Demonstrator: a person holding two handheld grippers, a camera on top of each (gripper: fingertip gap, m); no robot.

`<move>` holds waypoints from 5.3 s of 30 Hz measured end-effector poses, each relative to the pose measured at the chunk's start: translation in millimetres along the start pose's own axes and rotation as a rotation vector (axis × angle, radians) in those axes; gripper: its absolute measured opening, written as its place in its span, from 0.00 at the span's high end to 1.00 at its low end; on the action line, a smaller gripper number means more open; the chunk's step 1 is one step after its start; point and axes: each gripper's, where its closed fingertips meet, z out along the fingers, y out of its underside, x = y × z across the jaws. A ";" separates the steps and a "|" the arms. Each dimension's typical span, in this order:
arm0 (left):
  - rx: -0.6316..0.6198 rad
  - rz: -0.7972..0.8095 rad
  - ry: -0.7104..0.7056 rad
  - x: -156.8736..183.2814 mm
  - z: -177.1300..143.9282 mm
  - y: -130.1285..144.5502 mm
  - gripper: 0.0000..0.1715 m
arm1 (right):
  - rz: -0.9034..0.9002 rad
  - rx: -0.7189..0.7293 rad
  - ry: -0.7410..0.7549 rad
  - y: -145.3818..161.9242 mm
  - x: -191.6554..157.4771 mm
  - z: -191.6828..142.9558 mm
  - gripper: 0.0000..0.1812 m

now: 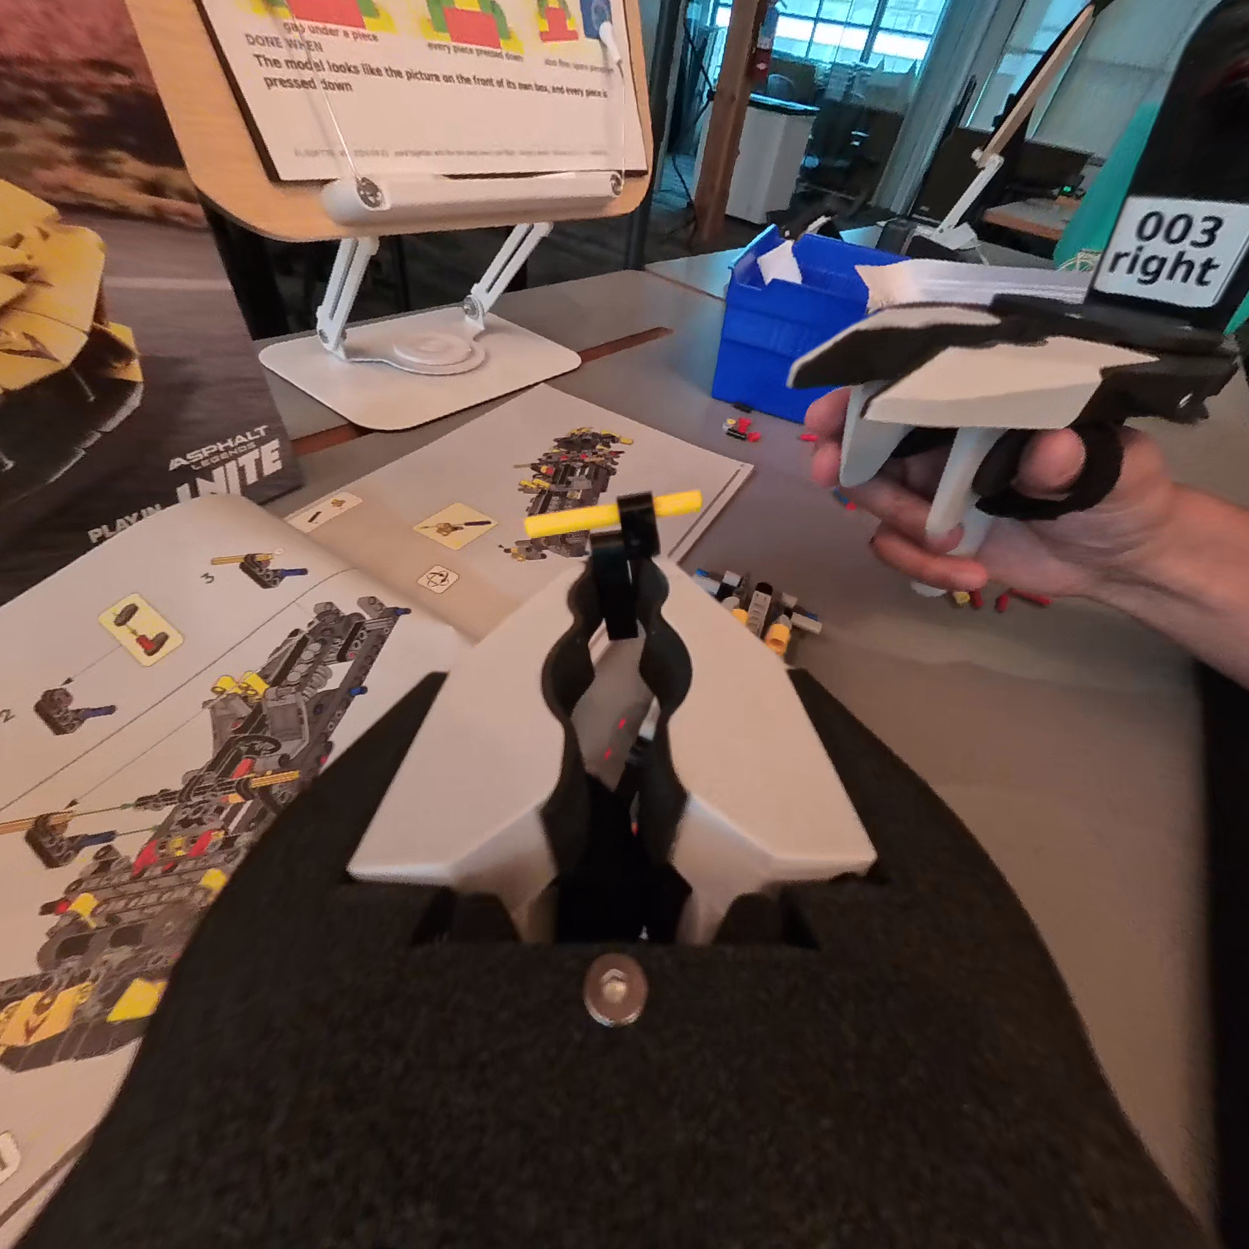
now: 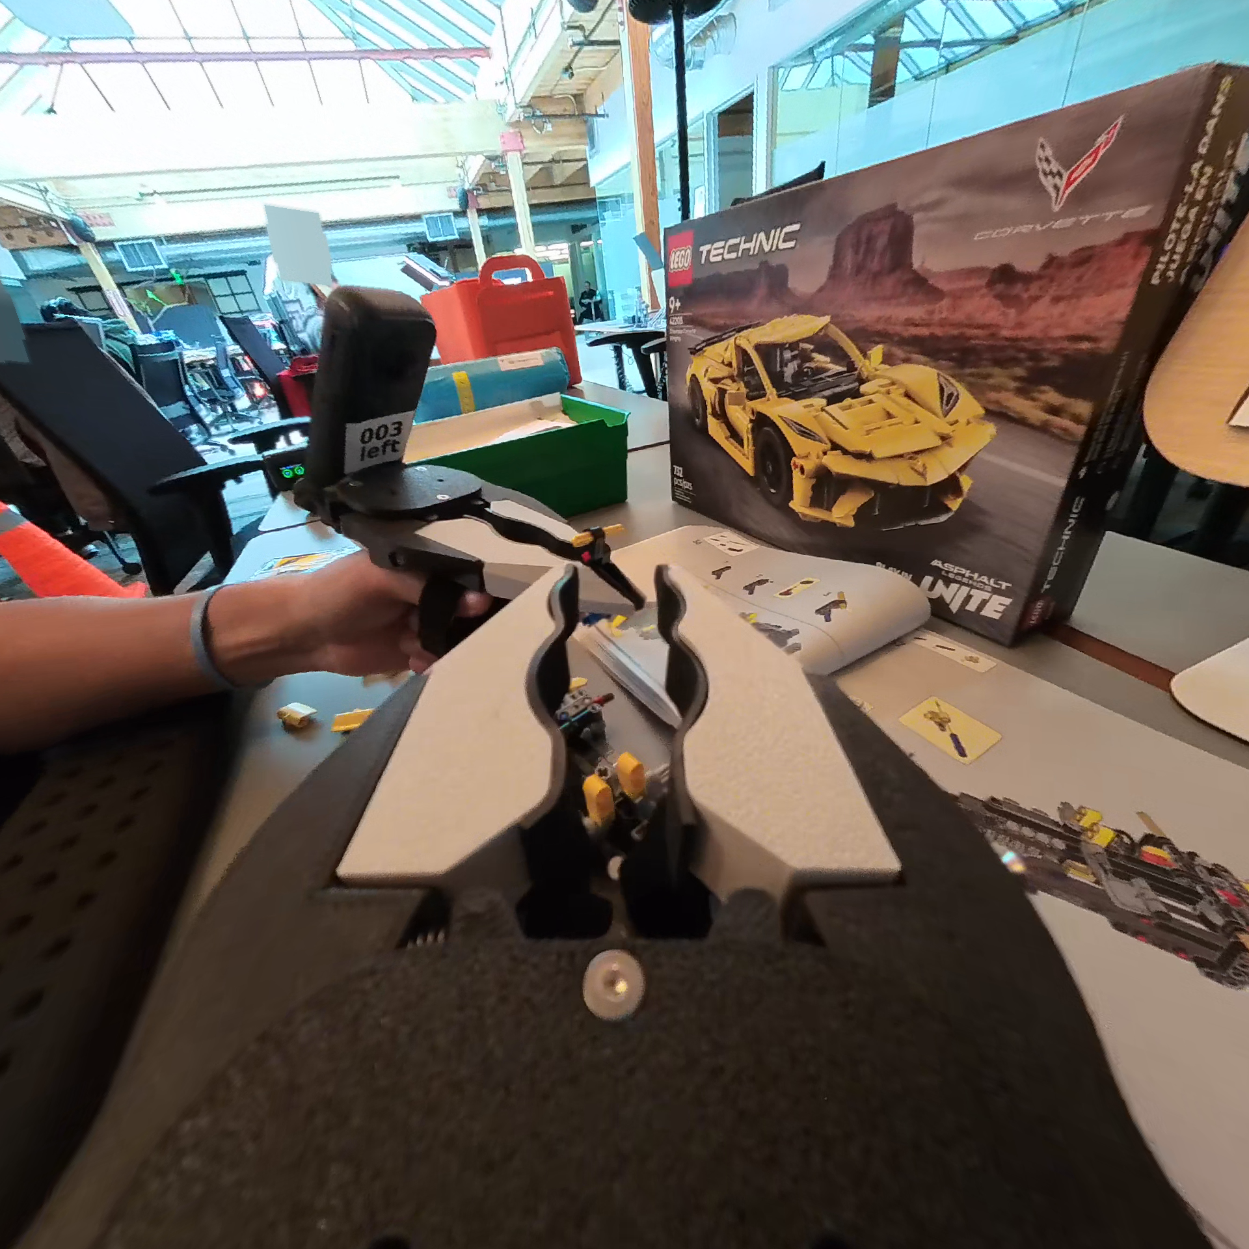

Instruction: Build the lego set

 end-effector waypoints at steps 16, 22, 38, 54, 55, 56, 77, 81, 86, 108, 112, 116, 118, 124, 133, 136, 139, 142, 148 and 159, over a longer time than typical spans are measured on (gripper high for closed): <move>-0.010 0.310 -0.208 -13.6 -0.7 -2.9 0.97 | -0.016 -0.038 -0.026 8.6 -4.2 3.8 0.90; -0.086 0.488 -0.620 -71.6 -28.6 -12.1 0.97 | -0.020 -0.049 -0.026 10.9 -5.7 6.4 0.91; -0.065 0.412 -0.562 -135.7 -61.5 -12.9 0.97 | -0.115 -0.038 0.266 5.0 37.6 -3.0 0.88; 0.049 0.193 -0.594 -155.8 -90.3 -10.5 0.97 | 0.194 -0.118 0.135 24.9 34.7 -3.4 0.90; 0.049 0.188 -0.596 -156.5 -91.1 -9.5 0.97 | 0.168 -0.113 0.103 22.0 27.1 -2.4 0.99; 0.046 0.189 -0.608 -158.4 -93.1 -9.0 0.97 | 0.145 -0.107 0.093 19.2 23.0 -1.5 1.00; 0.080 0.036 -0.562 -155.3 -90.3 0.7 0.97 | 0.163 -0.159 0.289 41.9 66.5 -19.0 0.71; 0.056 0.061 -0.556 -151.7 -85.6 4.1 0.97 | 0.146 -0.126 0.282 35.3 64.9 -19.9 0.74; 0.070 0.045 -0.463 -137.4 -77.9 1.3 0.97 | 0.099 -0.182 0.274 42.6 62.2 -18.2 0.76; 0.004 0.208 -0.344 -99.2 -67.5 -15.9 0.97 | 0.088 -0.487 0.424 90.5 -71.2 9.0 0.80; 0.065 0.142 -0.367 -107.8 -76.0 -24.2 0.97 | 0.049 -0.567 0.511 118.4 -59.3 13.2 0.89; 0.054 0.176 -0.404 -112.8 -79.9 -25.2 0.97 | 0.082 -0.587 0.516 128.7 -60.8 18.6 0.93; 0.069 0.174 -0.393 -109.6 -80.3 -28.6 0.97 | 0.056 -0.590 0.531 128.7 -59.5 20.6 0.94; 0.055 0.213 -0.379 -103.8 -79.1 -28.4 0.97 | -0.030 -0.663 0.515 127.0 -64.1 4.3 0.96; -0.022 0.254 -0.350 -97.2 -64.1 -10.7 0.97 | -0.004 -0.641 0.243 123.6 -81.3 -48.3 0.96; -0.027 0.257 -0.301 -82.0 -54.7 -6.9 0.97 | 0.004 -0.638 0.180 129.2 -81.8 -57.4 0.96; -0.036 0.293 -0.272 -68.0 -50.0 -3.9 0.97 | 0.021 -0.637 0.150 128.7 -79.8 -60.4 0.96; -0.029 0.313 -0.219 -52.1 -48.9 4.4 0.97 | 0.026 -0.647 0.120 128.2 -79.0 -60.4 0.96; -0.013 0.457 -0.195 -20.5 -42.1 11.7 0.97 | 0.083 -0.504 0.141 71.9 -68.8 -51.1 0.87; -0.178 0.873 -0.157 21.5 -17.4 55.8 0.97 | 0.119 -0.408 0.116 64.9 -60.3 10.9 0.85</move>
